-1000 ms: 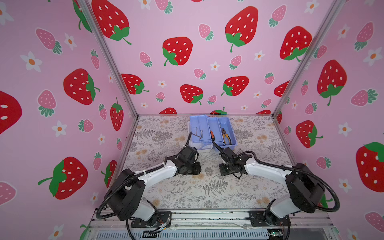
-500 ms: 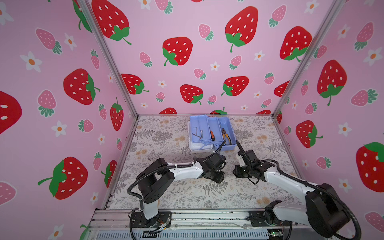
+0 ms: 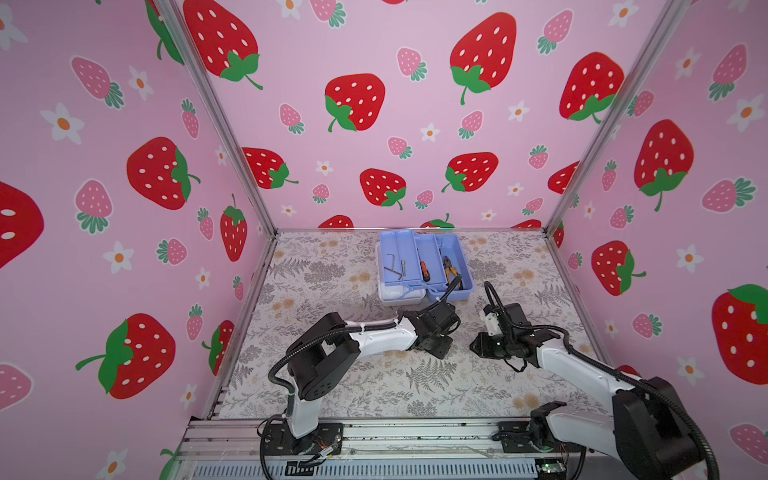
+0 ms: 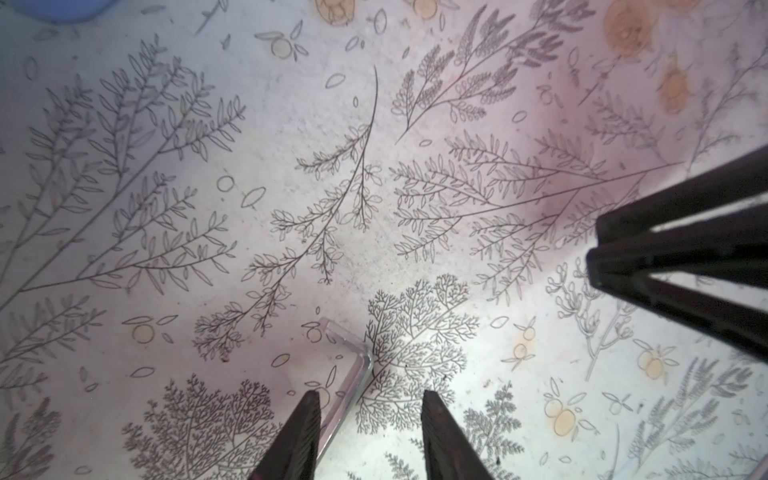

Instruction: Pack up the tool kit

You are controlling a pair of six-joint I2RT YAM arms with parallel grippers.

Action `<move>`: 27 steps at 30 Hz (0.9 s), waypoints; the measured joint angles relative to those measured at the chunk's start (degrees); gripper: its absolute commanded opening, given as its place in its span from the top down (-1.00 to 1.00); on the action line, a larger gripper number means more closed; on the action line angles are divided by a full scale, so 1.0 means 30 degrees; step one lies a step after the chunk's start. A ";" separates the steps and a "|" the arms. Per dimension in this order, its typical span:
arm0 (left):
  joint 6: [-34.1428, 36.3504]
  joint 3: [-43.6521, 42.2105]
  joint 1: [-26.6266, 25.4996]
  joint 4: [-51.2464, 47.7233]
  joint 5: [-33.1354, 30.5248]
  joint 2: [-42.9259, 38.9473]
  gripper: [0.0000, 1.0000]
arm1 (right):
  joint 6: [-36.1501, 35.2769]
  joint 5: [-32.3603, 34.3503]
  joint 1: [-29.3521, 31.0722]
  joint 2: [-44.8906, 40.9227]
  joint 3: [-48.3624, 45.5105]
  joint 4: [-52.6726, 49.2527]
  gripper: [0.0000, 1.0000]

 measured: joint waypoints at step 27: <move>-0.0867 0.0277 -0.0284 -0.0386 0.1137 0.1100 0.86 | -0.0452 -0.0991 -0.0685 0.0270 -0.0022 0.0372 0.54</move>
